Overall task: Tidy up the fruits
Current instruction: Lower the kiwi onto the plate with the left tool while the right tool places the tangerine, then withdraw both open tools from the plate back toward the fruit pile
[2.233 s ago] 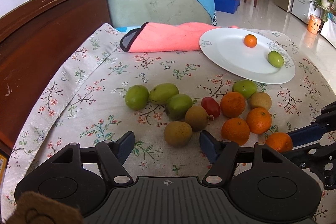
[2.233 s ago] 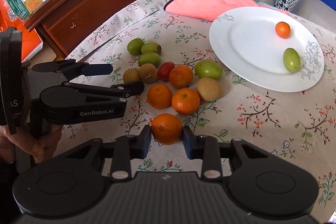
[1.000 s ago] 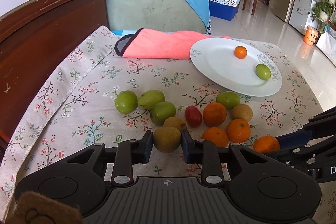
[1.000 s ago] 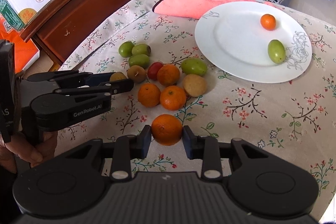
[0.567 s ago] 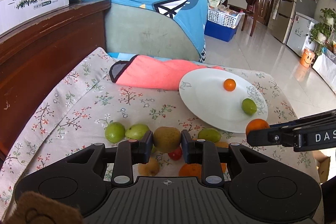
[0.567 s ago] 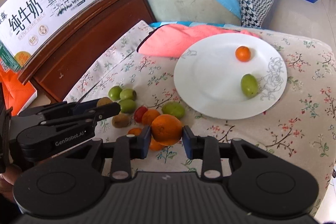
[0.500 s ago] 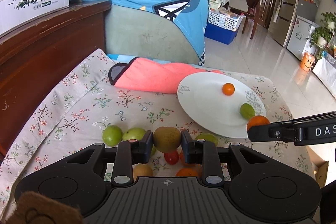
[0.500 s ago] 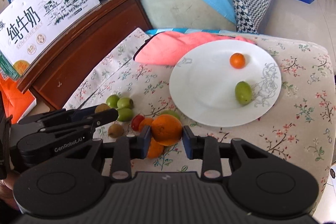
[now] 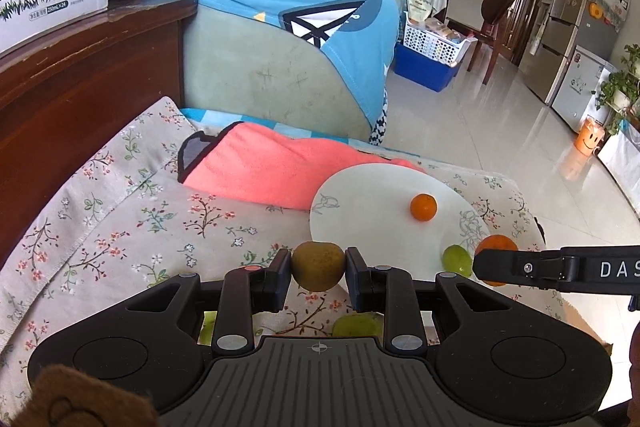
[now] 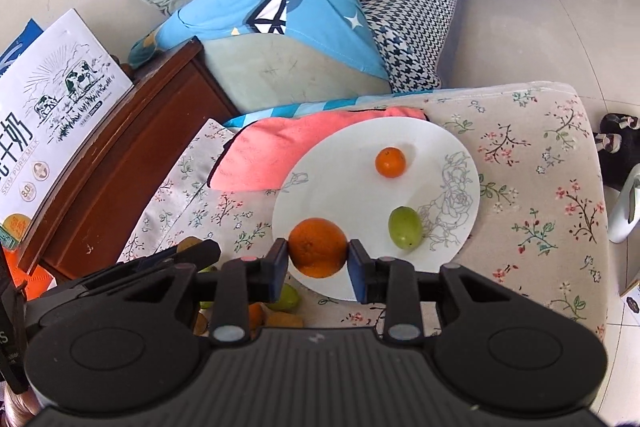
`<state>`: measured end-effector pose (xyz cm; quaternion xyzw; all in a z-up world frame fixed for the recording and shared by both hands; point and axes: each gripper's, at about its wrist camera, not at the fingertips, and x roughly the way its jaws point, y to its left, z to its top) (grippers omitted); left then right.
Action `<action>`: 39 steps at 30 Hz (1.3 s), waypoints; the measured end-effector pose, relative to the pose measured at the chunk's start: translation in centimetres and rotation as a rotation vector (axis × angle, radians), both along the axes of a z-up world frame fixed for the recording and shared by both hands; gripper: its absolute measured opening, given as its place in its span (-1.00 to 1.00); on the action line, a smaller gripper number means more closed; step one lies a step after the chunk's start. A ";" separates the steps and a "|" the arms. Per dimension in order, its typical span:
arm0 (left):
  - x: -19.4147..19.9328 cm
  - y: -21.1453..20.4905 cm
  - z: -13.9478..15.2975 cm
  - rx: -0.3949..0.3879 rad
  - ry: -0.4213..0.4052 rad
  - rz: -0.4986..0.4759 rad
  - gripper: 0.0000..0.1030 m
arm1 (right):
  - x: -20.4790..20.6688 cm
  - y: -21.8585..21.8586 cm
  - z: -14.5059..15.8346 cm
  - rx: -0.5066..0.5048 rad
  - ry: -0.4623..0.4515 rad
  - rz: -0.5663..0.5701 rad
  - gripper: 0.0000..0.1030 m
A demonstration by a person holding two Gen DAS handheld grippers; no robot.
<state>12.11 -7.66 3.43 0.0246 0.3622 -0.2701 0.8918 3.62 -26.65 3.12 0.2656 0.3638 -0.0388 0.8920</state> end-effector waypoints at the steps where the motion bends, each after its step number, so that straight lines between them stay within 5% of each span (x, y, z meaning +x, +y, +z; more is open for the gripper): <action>1: 0.3 -0.3 -0.1 0.005 0.004 -0.007 -0.49 | 0.1 0.0 0.0 -0.001 0.002 -0.006 -0.37; 13: 2.5 -3.6 -1.7 0.050 0.022 -0.088 -0.49 | 1.3 -1.5 -3.0 0.120 0.111 -0.124 -0.37; 28: 4.3 -5.5 -2.9 0.065 0.036 -0.103 -0.45 | 2.4 -1.8 -4.2 0.123 0.141 -0.200 -0.33; 36: 4.2 -4.8 -0.9 0.041 -0.004 -0.064 0.22 | 2.4 -1.6 -3.6 0.099 0.113 -0.198 -0.33; 39: 4.4 -4.0 0.0 0.016 -0.005 -0.038 0.33 | 2.4 -1.5 -3.6 0.103 0.110 -0.184 -0.33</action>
